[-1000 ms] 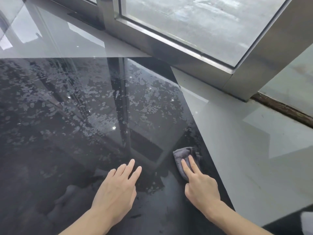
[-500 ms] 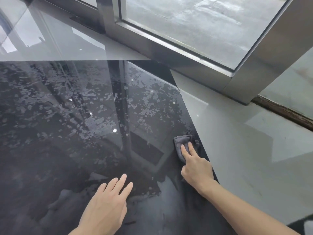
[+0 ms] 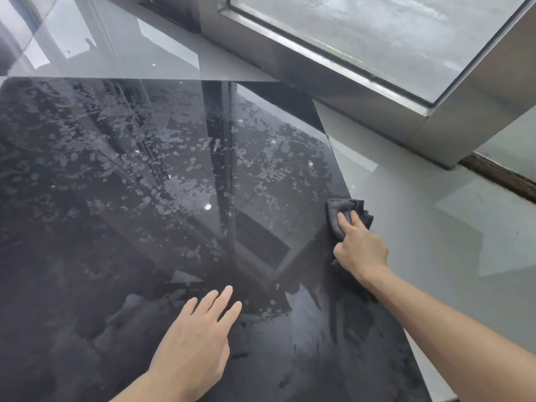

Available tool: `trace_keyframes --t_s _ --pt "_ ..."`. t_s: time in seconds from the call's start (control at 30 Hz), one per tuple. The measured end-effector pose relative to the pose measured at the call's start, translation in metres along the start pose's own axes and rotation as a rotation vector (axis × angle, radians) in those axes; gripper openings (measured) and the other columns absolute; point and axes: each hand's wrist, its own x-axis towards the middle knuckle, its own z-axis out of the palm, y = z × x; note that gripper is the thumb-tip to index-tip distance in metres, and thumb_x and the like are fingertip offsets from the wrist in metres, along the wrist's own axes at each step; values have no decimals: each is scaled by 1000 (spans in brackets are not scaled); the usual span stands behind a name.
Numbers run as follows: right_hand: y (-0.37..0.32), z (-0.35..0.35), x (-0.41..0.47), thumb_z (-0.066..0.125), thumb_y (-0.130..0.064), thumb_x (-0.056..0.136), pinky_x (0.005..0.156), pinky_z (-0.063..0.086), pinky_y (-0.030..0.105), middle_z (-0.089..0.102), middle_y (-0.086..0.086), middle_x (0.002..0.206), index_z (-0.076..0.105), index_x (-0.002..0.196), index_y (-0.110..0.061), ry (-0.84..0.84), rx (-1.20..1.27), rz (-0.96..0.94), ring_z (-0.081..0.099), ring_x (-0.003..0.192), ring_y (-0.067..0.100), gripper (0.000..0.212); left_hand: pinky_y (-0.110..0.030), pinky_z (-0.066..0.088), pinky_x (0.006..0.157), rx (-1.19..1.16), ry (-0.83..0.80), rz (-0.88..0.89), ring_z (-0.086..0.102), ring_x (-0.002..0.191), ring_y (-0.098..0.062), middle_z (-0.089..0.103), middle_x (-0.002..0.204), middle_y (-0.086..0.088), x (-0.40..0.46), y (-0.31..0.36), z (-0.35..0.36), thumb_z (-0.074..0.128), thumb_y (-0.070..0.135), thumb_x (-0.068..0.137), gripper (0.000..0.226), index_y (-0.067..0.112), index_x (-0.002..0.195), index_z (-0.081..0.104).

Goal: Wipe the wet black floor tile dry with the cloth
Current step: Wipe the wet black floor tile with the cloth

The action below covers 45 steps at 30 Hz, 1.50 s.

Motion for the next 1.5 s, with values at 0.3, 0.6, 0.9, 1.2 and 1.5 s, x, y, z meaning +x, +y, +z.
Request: trace_keyframes --t_s 0.3,0.6,0.9,1.2,1.5 --pt "43 26 -104 46 -24 81 56 38 24 7 -19 156 19 145 -43 -11 -63 68 66 84 26 72 -41 57 72 -1 18 76 68 95 -24 68 114 -7 5 9 -5 86 27 42 64 14 103 73" --pt "66 36 -200 46 -31 80 59 39 15 -12 -31 149 2 142 -52 -123 -106 178 63 81 5 78 -43 56 76 21 -58 135 66 99 -27 66 117 -11 -13 6 -24 81 27 53 59 12 108 70" --pt "51 24 -202 45 -24 83 70 46 28 7 -15 157 18 146 -39 -199 -107 228 62 104 26 70 -43 20 110 100 -185 302 13 139 -28 4 157 -10 28 21 -2 27 28 96 55 17 147 9" --pt "35 2 -170 46 -22 85 90 42 38 14 3 156 18 147 -25 -368 -73 278 42 127 32 68 -47 30 97 414 -232 388 22 135 -32 37 140 -6 55 54 -14 28 19 93 34 15 122 43" --pt "53 30 -175 45 -15 78 66 39 29 7 -10 158 16 146 -35 -164 -60 172 59 104 32 77 -45 16 111 268 -129 310 7 143 -26 11 157 -2 36 39 8 21 41 97 56 17 147 18"
